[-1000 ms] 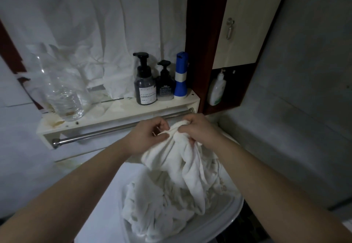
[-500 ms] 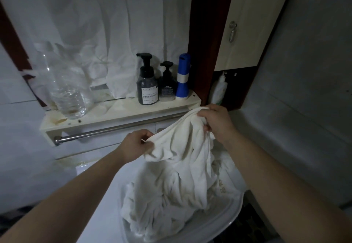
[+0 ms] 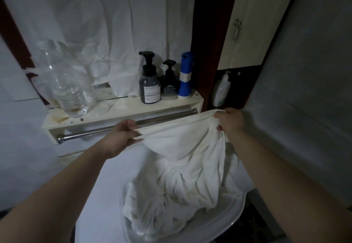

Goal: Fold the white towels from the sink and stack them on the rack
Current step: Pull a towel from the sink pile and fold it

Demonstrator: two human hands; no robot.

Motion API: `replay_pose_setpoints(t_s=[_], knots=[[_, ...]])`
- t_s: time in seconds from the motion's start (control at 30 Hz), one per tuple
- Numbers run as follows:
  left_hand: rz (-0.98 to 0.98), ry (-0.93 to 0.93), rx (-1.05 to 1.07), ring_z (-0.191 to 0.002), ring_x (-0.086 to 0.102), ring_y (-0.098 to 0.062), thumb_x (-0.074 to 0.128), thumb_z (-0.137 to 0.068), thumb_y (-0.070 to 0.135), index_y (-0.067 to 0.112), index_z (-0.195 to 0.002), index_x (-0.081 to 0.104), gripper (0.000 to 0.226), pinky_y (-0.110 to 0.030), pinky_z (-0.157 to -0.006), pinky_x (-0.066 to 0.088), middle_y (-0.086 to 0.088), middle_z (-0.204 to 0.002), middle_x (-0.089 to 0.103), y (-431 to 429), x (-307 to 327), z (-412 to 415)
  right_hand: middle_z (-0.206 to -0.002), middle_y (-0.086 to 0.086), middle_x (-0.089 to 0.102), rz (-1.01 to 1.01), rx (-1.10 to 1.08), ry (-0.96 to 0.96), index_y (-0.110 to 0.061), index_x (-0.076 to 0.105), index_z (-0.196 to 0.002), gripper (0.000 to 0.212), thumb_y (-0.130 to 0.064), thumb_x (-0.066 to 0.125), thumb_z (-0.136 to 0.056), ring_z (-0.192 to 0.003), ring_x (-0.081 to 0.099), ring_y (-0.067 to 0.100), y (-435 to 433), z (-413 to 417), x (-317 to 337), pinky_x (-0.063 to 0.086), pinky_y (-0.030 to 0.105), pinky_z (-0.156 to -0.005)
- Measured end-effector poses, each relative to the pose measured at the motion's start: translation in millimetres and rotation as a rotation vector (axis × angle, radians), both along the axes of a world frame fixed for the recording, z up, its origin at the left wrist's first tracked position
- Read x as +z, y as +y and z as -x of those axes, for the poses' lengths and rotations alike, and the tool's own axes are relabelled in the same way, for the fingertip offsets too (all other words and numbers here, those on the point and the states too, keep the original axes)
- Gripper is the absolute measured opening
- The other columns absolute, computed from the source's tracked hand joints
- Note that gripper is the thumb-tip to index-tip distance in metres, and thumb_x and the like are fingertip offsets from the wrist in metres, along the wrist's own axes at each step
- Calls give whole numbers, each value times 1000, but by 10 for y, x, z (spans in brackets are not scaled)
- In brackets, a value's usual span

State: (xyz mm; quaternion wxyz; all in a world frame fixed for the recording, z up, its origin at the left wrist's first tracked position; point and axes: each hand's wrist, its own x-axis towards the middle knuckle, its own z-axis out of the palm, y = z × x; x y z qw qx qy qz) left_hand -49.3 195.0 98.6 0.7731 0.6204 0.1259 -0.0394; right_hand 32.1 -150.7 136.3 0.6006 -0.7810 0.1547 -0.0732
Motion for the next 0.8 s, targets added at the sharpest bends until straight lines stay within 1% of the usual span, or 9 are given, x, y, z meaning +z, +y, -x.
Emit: replay_pose_setpoints(t_s=[0.17, 0.23, 0.3, 0.43, 0.53, 0.6, 0.67, 0.73, 0.8], knots=[[-356, -271, -154, -86, 67, -11, 53, -92, -18, 12, -87, 47, 31, -33, -74, 61, -5, -89, 65, 21, -15, 82, -78, -2, 66, -6, -12, 4, -25, 64, -73, 14, -13, 70, -77, -37, 60, 4, 8, -128, 5, 56, 30, -53], [-430, -334, -210, -94, 67, -11, 49, -94, -17, 13, -89, 59, 32, -34, -76, 61, 0, -96, 68, -13, -6, 107, -81, -1, 66, -23, -9, 25, -22, 66, -79, 10, -13, 70, -77, -37, 61, 7, 10, -154, 13, 55, 25, -48], [-480, -379, -223, -101, 67, -14, 44, -96, -16, 20, -92, 75, 47, -34, -76, 61, 7, -107, 70, -46, 22, 123, -86, 0, 66, -34, -2, 43, -18, 69, -91, 15, -14, 71, -77, -43, 63, 10, -2, -170, 8, 55, 24, -48], [-613, -468, -200, -104, 67, -16, 45, -96, -15, 21, -93, 81, 51, -32, -72, 62, 0, -118, 63, -47, 18, 133, -87, 2, 64, -62, -7, 48, -16, 69, -99, 21, -12, 72, -78, -63, 63, 17, -21, -185, 0, 51, 22, -45], [-823, -504, -303, -88, 71, -15, 50, -90, -10, 32, -81, 80, 52, -32, -69, 62, 12, -102, 68, 4, 64, 157, -90, 3, 65, -60, 11, 58, -17, 68, -96, 20, -13, 72, -77, -65, 64, 17, -25, -196, -36, 56, 26, -51], [-1013, -583, -455, -79, 68, -11, 51, -82, 4, 24, -78, 76, 33, -34, -67, 59, 19, -90, 67, 31, 99, 169, -90, 1, 65, -51, 4, 60, -18, 68, -98, 24, -14, 74, -76, -60, 65, 16, -22, -210, -50, 59, 29, -54], [-1073, -553, -519, -78, 66, -9, 52, -85, 24, 20, -72, 73, 25, -34, -65, 56, 19, -89, 67, 41, 123, 176, -88, -1, 64, -47, -17, 60, -20, 67, -95, 20, -15, 73, -76, -56, 64, 13, -31, -227, -34, 62, 33, -59], [-1060, -497, -441, -79, 67, -10, 59, -89, 44, 25, -71, 72, 30, -31, -65, 56, 16, -89, 68, 61, 119, 181, -86, -2, 64, -67, -25, 79, -22, 65, -88, 14, -16, 73, -78, -59, 64, 14, -65, -230, -18, 63, 36, -66], [-1060, -511, -266, -75, 67, -7, 73, -88, 41, 24, -73, 72, 22, -25, -64, 55, 13, -83, 70, 57, 86, 186, -86, 0, 63, -63, -28, 85, -24, 63, -86, 15, -15, 73, -79, -62, 64, 16, -107, -235, -41, 63, 37, -69]])
